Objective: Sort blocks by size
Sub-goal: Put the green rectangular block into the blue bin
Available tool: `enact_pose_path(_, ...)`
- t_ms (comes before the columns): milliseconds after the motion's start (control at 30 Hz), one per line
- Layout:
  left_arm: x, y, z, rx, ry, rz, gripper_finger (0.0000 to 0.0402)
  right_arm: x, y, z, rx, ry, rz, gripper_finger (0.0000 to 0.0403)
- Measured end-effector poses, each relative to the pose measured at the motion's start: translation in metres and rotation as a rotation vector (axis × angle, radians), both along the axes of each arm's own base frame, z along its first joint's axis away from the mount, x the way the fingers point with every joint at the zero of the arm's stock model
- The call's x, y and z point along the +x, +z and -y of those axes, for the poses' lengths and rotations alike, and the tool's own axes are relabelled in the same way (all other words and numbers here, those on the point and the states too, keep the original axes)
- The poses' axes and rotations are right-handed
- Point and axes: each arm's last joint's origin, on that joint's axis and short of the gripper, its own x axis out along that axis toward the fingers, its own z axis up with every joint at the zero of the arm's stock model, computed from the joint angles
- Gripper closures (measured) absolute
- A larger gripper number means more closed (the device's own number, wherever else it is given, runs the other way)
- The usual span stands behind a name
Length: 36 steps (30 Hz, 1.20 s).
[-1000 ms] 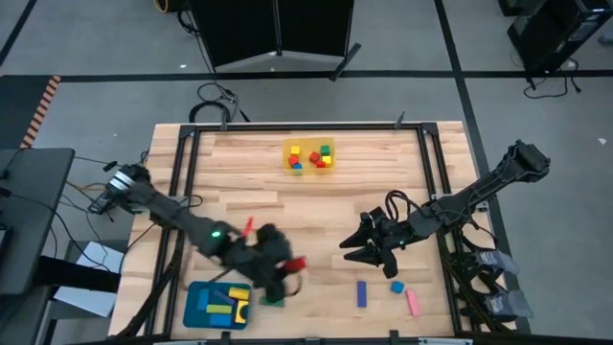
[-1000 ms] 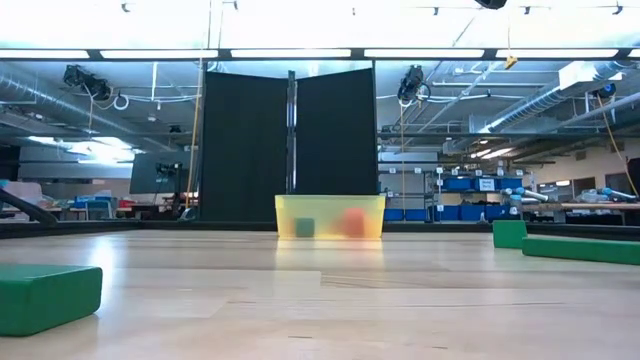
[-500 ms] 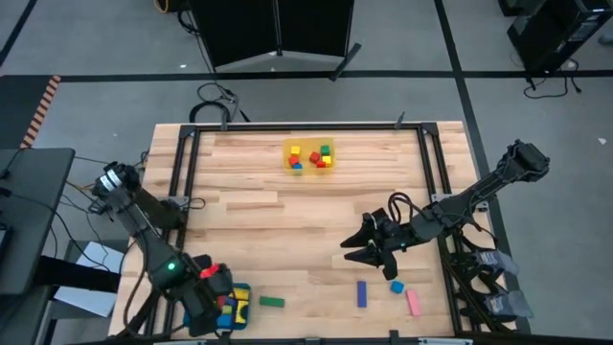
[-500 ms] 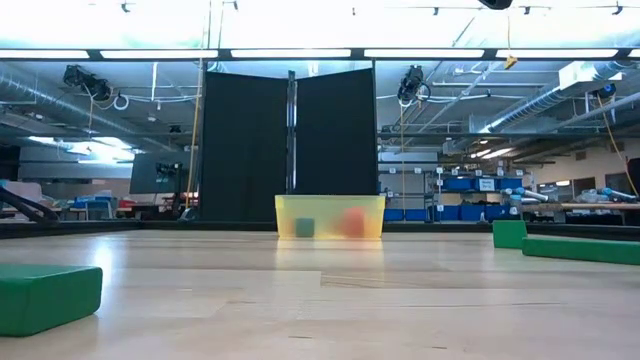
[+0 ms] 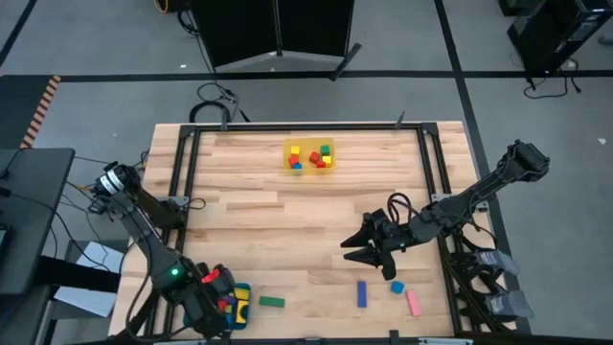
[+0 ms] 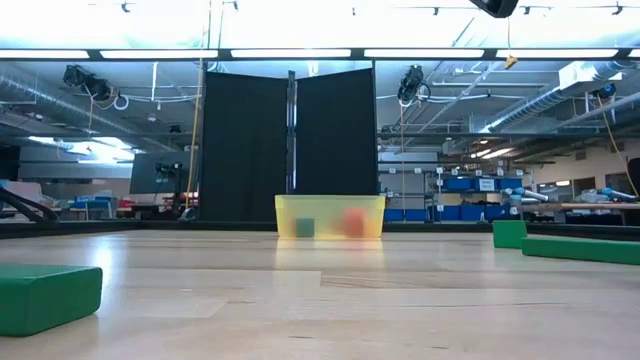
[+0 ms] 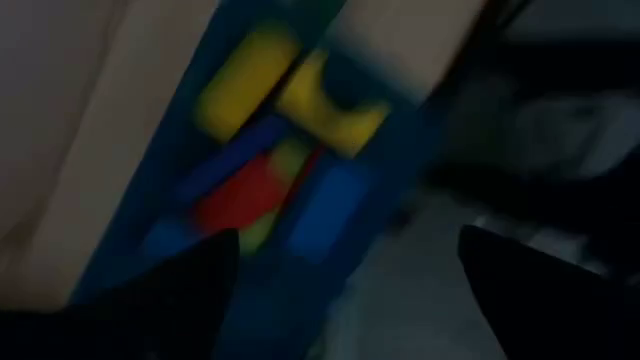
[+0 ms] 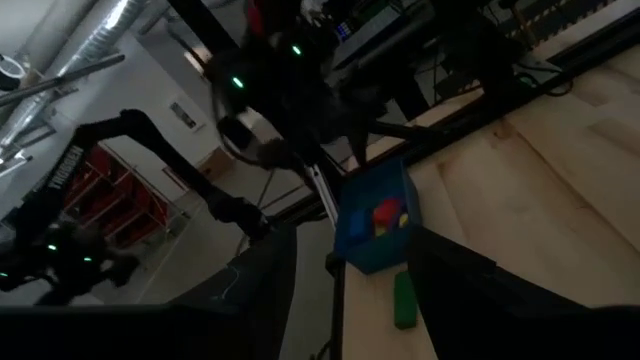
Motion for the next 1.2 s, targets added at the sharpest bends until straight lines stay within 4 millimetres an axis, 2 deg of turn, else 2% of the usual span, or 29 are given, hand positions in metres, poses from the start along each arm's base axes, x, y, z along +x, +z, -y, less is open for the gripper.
enact_pose_path(67, 0.007, 0.008, 0.001, -0.005, 0.015, 0.086, 0.0018, 0.0, -0.002, 0.0, -0.005, -0.001, -0.018, 0.0203)
enact_pose_path(167, 0.017, 0.023, 0.004, -0.031, 0.031, 0.206, 0.0046, -0.001, -0.007, 0.001, -0.021, -0.002, -0.064, 0.0202)
enact_pose_path(267, 0.025, 0.05, 0.004, -0.005, 0.057, 0.372, 0.008, -0.004, -0.017, 0.001, -0.028, -0.009, -0.174, 0.0202)
enact_pose_path(433, 0.036, 0.093, -0.003, 0.148, 0.134, 0.665, 0.0128, -0.017, -0.037, 0.004, -0.082, -0.048, -0.502, 0.0201)
enact_pose_path(533, 0.043, 0.109, -0.012, 0.253, 0.155, 0.767, 0.015, -0.028, -0.036, 0.01, -0.142, -0.1, -0.711, 0.0201)
enact_pose_path(600, 0.05, 0.111, -0.021, 0.301, 0.169, 0.779, 0.0159, -0.036, -0.035, 0.015, -0.177, -0.145, -0.834, 0.0201)
enact_pose_path(700, 0.061, 0.109, -0.033, 0.35, 0.175, 0.764, 0.0162, -0.044, -0.033, 0.02, -0.19, -0.188, -0.928, 0.0201)
enact_pose_path(867, 0.076, 0.107, -0.054, 0.392, 0.221, 0.745, 0.0162, -0.048, -0.046, 0.014, -0.14, -0.18, -1.019, 0.0198)
enact_pose_path(1000, 0.085, 0.107, -0.067, 0.428, 0.275, 0.744, 0.0162, -0.043, -0.06, 0.01, -0.147, -0.205, -1.063, 0.0181)
enact_pose_path(1200, 0.093, 0.107, -0.08, 0.473, 0.277, 0.738, 0.0162, -0.026, -0.087, -0.002, -0.195, -0.201, -1.118, 0.0144)
